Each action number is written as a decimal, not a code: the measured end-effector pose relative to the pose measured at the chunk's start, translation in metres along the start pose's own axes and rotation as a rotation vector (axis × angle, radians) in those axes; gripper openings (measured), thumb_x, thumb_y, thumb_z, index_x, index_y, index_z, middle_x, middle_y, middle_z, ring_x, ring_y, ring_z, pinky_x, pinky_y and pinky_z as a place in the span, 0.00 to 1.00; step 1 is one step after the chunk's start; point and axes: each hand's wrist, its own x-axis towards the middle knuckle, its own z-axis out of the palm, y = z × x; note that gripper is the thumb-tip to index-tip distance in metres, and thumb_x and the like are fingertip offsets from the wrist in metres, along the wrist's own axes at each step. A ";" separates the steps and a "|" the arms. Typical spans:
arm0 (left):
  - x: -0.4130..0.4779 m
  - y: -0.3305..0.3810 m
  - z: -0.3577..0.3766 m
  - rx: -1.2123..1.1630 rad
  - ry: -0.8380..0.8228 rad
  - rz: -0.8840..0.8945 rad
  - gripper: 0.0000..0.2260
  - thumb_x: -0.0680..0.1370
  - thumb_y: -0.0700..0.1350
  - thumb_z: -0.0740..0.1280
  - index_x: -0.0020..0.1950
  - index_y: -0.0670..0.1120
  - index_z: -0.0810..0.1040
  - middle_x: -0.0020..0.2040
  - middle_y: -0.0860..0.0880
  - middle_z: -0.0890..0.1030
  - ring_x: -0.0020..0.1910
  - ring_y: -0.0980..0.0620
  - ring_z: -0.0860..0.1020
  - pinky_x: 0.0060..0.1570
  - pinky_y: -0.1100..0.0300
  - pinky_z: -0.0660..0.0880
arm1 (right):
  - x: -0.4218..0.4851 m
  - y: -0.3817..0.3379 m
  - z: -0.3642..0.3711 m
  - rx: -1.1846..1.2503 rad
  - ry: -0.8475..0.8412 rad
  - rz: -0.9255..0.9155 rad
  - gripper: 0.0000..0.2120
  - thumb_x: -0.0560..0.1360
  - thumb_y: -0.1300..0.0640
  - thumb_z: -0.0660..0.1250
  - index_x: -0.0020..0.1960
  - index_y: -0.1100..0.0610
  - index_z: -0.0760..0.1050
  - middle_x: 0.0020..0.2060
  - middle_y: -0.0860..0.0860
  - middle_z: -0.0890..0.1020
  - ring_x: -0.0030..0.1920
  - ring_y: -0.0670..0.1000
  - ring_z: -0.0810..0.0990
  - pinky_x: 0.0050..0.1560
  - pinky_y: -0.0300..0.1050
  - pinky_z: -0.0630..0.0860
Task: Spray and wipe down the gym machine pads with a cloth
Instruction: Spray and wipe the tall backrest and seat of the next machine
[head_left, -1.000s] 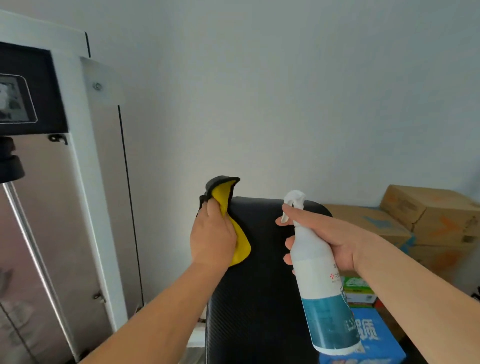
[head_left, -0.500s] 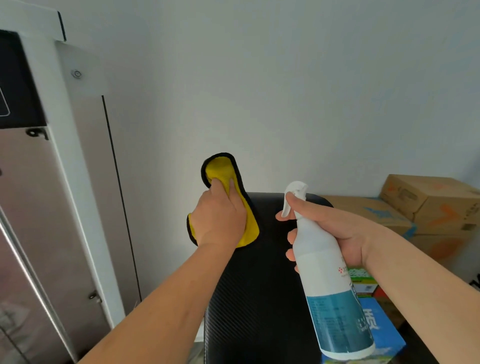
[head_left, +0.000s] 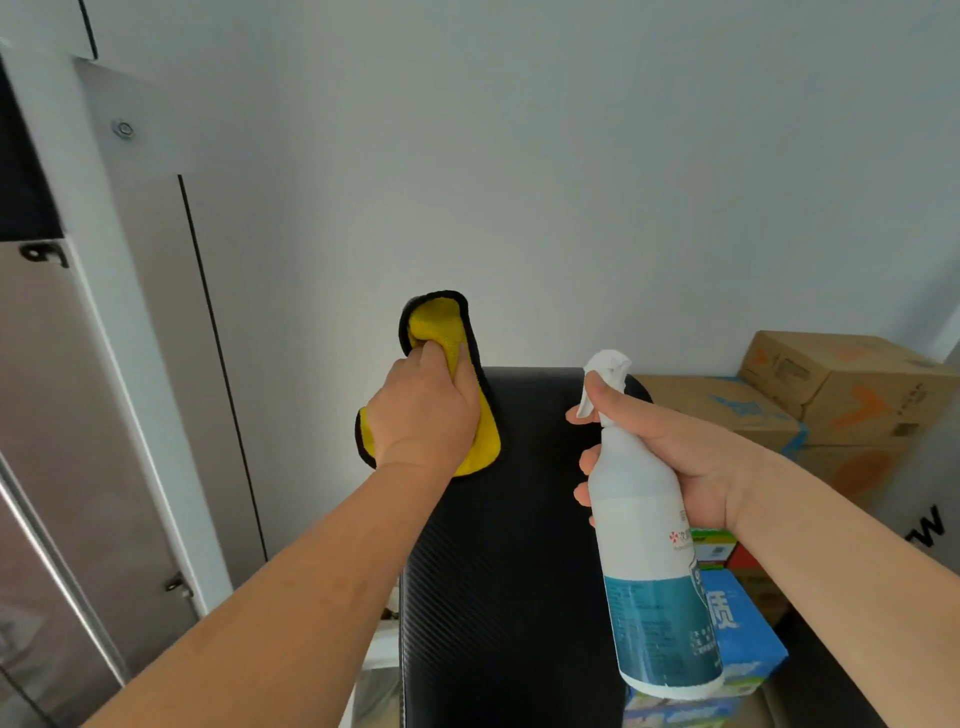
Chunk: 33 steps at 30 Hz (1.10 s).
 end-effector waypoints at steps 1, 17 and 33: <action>0.002 0.002 -0.004 0.070 -0.028 0.034 0.18 0.87 0.56 0.52 0.47 0.45 0.71 0.45 0.45 0.78 0.46 0.42 0.78 0.41 0.52 0.69 | -0.002 0.002 -0.004 0.017 0.009 -0.012 0.34 0.64 0.36 0.78 0.64 0.53 0.80 0.38 0.58 0.84 0.40 0.61 0.86 0.51 0.60 0.85; 0.007 0.108 0.026 0.373 -0.448 0.614 0.18 0.85 0.61 0.47 0.58 0.54 0.72 0.47 0.55 0.78 0.45 0.48 0.78 0.37 0.54 0.67 | -0.012 0.017 -0.059 0.060 -0.072 -0.111 0.28 0.66 0.35 0.78 0.59 0.51 0.84 0.38 0.58 0.84 0.41 0.64 0.88 0.46 0.58 0.86; -0.007 0.114 0.035 0.465 -0.206 0.326 0.23 0.88 0.56 0.47 0.38 0.46 0.66 0.36 0.50 0.74 0.39 0.44 0.77 0.39 0.51 0.70 | -0.002 0.071 -0.122 0.096 -0.159 -0.084 0.45 0.65 0.39 0.81 0.75 0.55 0.73 0.38 0.58 0.85 0.38 0.60 0.87 0.55 0.63 0.85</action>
